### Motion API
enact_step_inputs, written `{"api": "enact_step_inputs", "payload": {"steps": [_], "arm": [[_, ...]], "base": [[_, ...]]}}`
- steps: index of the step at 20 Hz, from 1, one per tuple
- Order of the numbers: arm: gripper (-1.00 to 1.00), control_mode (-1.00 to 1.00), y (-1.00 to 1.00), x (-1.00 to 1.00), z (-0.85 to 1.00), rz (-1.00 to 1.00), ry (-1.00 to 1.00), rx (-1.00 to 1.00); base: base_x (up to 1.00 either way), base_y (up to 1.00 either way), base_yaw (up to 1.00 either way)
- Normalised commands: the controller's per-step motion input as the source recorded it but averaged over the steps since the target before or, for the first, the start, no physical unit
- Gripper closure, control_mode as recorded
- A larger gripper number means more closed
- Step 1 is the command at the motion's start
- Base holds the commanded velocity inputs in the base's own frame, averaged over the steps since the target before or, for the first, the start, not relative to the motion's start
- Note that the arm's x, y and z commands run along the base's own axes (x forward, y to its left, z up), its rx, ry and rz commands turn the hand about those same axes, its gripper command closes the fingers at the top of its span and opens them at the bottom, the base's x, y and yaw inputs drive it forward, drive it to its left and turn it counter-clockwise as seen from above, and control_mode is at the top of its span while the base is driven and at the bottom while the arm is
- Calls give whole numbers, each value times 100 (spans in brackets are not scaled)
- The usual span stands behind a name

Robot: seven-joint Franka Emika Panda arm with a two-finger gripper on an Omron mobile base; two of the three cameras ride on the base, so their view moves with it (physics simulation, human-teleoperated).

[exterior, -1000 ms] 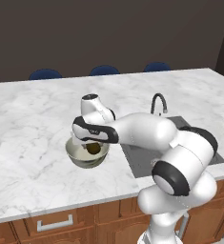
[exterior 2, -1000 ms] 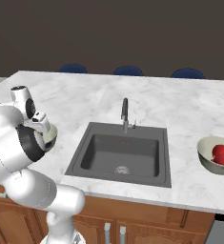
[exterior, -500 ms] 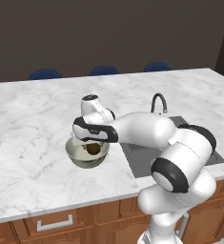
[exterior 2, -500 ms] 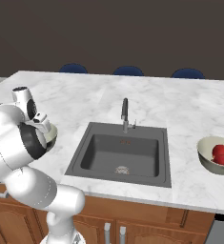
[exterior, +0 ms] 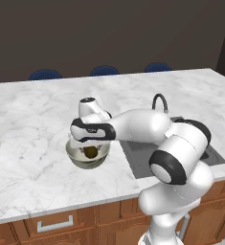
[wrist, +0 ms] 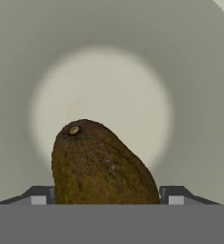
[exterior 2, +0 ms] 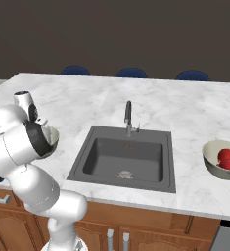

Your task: Pick the onions from the cabinet and place them in one bowl. Pick the avocado from the sink and place it in the other bowl.

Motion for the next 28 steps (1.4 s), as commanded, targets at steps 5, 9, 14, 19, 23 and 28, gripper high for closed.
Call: {"api": "enact_step_inputs", "payload": {"steps": [5, 9, 14, 19, 23, 28], "arm": [[100, -100, 0, 8, -9, 0, 2, 1], [100, -100, 0, 11, -20, 0, 0, 1], [100, -100, 0, 7, -18, 0, 0, 1], [100, -100, 0, 2, -13, 0, 0, 0], [100, -100, 0, 0, -13, 0, 0, 0], [-100, -100, 0, 0, -1, 0, 0, 0]], "base": [[0, 0, 0], [0, 0, 0], [0, 0, 0], [0, 0, 0], [0, 0, 0], [0, 0, 0]]}}
